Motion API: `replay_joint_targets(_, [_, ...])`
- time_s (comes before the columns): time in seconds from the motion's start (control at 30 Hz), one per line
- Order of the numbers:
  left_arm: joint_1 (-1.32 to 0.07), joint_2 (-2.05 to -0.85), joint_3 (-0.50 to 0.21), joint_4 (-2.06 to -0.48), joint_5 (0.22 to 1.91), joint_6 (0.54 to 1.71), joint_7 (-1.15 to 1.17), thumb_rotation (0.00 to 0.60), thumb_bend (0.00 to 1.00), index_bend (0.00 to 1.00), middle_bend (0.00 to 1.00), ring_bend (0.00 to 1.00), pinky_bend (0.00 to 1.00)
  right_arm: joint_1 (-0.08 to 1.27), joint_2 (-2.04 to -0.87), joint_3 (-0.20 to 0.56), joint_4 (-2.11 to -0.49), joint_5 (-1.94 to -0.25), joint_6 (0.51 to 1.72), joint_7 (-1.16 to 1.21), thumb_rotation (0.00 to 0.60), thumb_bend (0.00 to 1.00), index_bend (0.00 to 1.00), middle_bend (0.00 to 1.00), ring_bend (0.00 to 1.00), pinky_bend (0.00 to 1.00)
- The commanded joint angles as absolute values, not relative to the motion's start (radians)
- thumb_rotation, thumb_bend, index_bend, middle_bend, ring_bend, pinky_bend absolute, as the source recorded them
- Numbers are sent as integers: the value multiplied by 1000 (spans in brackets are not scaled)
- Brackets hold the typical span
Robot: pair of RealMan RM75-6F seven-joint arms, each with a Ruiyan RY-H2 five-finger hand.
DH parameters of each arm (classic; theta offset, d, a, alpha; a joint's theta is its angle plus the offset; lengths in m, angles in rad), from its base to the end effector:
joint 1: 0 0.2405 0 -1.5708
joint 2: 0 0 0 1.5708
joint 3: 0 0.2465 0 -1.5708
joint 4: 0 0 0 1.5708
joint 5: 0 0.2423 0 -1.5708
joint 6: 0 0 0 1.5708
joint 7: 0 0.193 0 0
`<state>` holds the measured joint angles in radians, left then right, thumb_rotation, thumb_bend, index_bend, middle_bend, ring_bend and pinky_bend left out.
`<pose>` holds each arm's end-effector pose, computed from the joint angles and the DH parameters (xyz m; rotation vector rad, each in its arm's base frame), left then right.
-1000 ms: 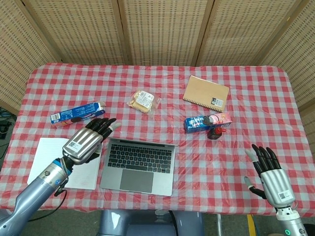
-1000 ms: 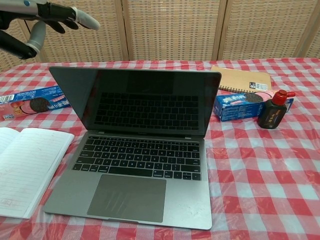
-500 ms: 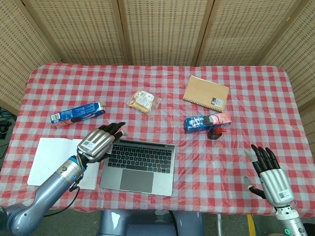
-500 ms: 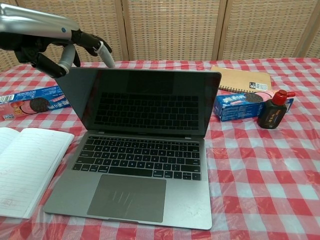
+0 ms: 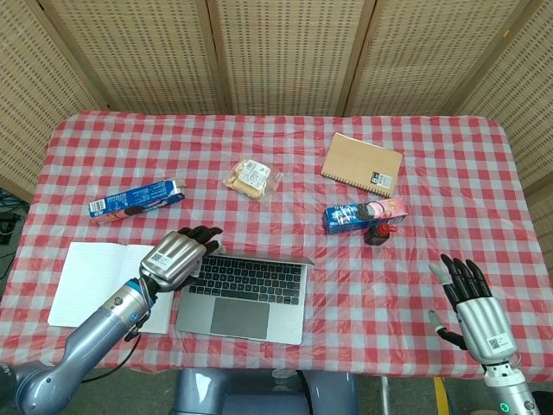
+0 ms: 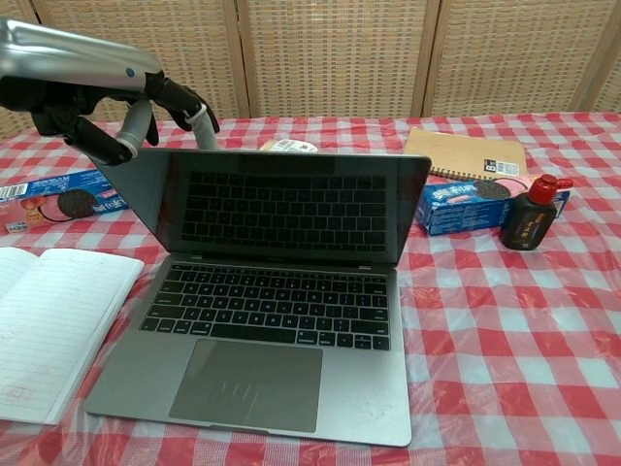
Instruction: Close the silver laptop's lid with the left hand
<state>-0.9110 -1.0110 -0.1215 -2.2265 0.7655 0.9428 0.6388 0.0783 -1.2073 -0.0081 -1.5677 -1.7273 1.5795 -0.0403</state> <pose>-0.0523 0.3120 0.0199 -2.1018 -0.9228 -0.7537 -0.2735 -0.2107 0.0913 1.5462 -0.7898 1.0547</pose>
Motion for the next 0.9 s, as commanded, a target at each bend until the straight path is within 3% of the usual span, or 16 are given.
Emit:
replay_joint_targets(0.03, [-910,-999,-91,-2249,800,946,658,600,1000,320,148,158,249,78,-1207,-10,-1568,-1730,1579,-44,600,600,36,0,0,0])
replay_joint_targets(0.9, [-864,-1014,33,-2270,941,940,640,600,1000,403,222,218,291,76,-1201,-15,-1580,-1732,1576,-55,600,608,36,0,0,0])
